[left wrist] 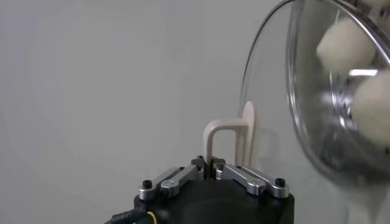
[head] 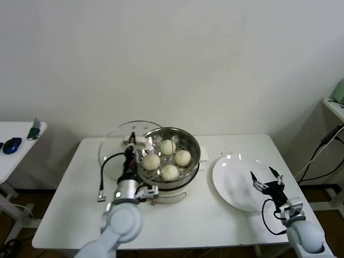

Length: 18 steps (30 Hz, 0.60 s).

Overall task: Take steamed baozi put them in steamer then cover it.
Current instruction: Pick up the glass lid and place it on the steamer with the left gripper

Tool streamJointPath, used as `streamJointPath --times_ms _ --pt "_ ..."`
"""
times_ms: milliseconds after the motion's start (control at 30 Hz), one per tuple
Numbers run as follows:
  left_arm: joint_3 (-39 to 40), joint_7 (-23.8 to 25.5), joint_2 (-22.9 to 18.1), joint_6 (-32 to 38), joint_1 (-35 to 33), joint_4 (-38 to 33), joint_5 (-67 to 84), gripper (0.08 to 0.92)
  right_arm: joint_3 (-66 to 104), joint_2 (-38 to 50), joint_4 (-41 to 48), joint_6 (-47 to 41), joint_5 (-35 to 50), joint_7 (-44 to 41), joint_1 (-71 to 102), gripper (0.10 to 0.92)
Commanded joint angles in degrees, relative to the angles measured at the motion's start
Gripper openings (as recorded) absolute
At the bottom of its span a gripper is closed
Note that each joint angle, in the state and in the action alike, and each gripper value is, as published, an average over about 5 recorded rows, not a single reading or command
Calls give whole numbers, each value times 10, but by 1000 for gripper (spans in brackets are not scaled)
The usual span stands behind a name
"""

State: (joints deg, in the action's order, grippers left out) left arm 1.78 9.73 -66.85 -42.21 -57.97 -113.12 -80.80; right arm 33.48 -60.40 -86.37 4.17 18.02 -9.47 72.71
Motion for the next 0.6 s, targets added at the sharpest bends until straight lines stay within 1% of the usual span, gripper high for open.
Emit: streamJointPath --times_ms 33,200,400,600 --pt "76 37 -99 -28 93 95 -32 142 23 1 3 4 -3 -2 13 823" --pt "80 34 -115 -28 98 121 -29 142 31 0 3 7 -4 -5 19 823" --pt "66 27 -141 -28 93 143 -27 142 36 0 5 10 -4 -7 22 823" --pt "69 27 -140 -28 87 144 -17 142 38 -2 7 11 -6 -9 23 823"
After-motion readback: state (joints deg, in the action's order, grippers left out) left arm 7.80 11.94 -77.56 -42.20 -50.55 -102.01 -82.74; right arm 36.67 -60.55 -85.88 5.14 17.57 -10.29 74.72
